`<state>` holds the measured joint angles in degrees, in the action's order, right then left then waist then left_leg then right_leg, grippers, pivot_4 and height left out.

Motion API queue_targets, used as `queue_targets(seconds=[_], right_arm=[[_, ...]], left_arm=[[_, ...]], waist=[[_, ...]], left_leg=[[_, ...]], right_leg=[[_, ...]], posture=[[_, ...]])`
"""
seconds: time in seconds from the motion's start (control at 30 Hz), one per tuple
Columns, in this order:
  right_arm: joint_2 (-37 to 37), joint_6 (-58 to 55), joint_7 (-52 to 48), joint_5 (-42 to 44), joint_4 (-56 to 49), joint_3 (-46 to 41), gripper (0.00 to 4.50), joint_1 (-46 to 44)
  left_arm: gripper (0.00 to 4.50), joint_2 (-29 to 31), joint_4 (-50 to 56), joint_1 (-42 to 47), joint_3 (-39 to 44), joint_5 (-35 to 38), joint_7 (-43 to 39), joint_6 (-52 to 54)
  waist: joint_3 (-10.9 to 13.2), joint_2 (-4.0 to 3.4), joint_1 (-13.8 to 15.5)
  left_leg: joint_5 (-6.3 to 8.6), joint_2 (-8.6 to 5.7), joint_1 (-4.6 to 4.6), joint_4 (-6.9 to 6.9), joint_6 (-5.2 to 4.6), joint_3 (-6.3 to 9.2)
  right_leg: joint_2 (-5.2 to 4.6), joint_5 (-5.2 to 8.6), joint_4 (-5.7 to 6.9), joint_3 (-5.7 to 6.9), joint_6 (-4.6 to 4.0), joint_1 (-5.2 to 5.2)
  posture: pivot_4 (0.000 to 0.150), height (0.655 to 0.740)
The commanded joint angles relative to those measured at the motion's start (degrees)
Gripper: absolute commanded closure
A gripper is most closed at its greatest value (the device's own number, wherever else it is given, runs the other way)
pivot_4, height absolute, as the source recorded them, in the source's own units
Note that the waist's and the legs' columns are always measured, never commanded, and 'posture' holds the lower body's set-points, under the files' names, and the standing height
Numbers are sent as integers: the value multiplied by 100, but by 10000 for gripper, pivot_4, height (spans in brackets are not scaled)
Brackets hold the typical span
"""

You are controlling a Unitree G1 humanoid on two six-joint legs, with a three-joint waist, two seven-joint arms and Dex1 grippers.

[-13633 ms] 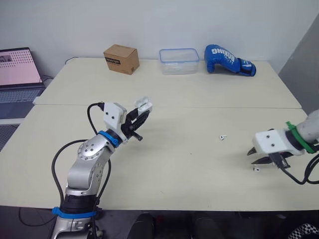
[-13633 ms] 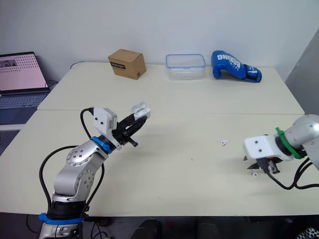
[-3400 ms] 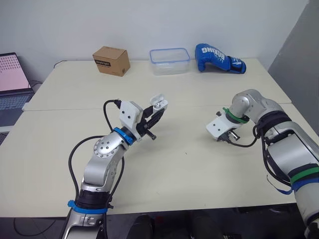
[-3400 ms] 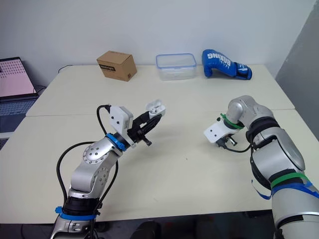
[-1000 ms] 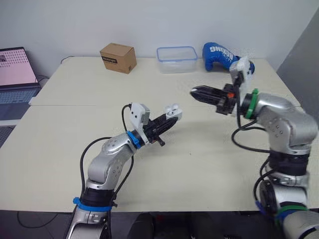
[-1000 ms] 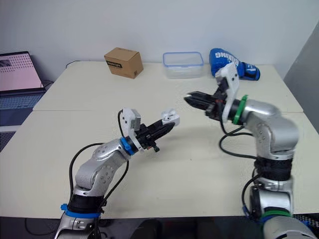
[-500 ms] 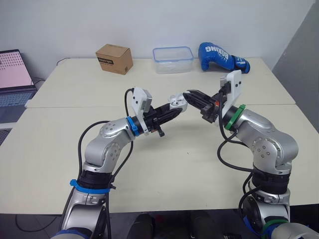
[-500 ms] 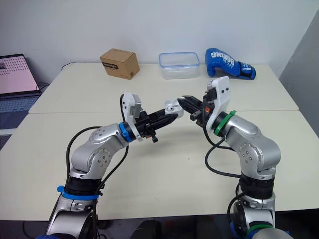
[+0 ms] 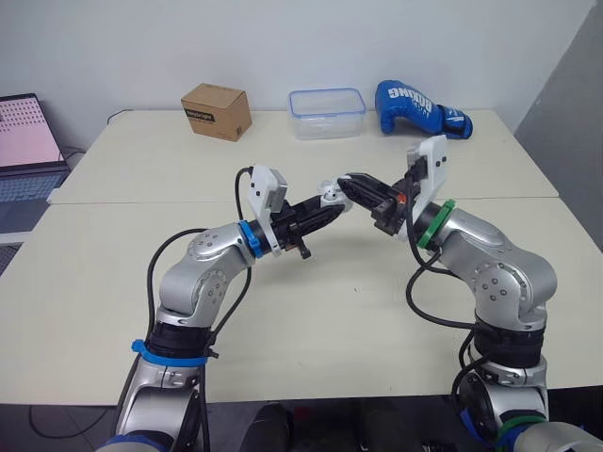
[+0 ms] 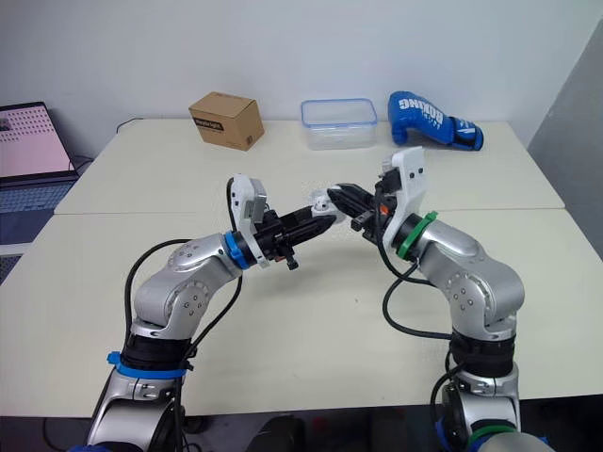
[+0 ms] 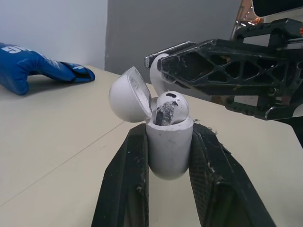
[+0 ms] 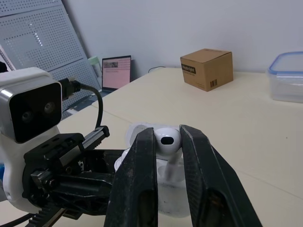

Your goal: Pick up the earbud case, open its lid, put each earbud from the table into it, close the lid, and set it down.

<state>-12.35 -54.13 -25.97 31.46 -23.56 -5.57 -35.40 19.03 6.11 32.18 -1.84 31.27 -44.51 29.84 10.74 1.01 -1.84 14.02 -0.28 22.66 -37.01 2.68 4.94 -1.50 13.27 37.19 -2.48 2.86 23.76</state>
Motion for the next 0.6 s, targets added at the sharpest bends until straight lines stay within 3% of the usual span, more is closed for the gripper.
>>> queue_targets(seconds=[0.03, 0.37, 0.57, 0.6], right_arm=[[-112, 206, 37, -22, -138, 97, 41343, 90], [-185, 408, 171, 9, -179, 207, 41343, 338], [-222, 360, 215, 87, -238, 236, 21074, 366], [-233, 362, 238, 85, -235, 235, 21074, 368]], left_arm=[[37432, -3, 235, 117, 143, 117, -16, -86], [37432, -88, 322, 113, 127, 145, 10, -101], [37432, -84, 299, 113, 106, 98, 8, -128], [37432, -82, 282, 109, 101, 81, 10, -143]], waist=[[0, 0, 1], [0, 0, 1], [0, 0, 1], [0, 0, 2]], left_leg=[[0, 0, 0, 0, 0, 0], [0, 1, 0, 0, 0, 0], [0, 1, 0, 0, 0, 0], [0, 1, 0, 0, 0, 0]], right_leg=[[0, 0, 0, 0, 0, 0], [1, 0, 0, -1, 0, 0], [1, 0, 0, -1, 0, 0], [1, 0, -1, -2, 0, 0]], posture=[[1500, 7400], [1500, 7400], [1500, 7400], [1500, 7400]])
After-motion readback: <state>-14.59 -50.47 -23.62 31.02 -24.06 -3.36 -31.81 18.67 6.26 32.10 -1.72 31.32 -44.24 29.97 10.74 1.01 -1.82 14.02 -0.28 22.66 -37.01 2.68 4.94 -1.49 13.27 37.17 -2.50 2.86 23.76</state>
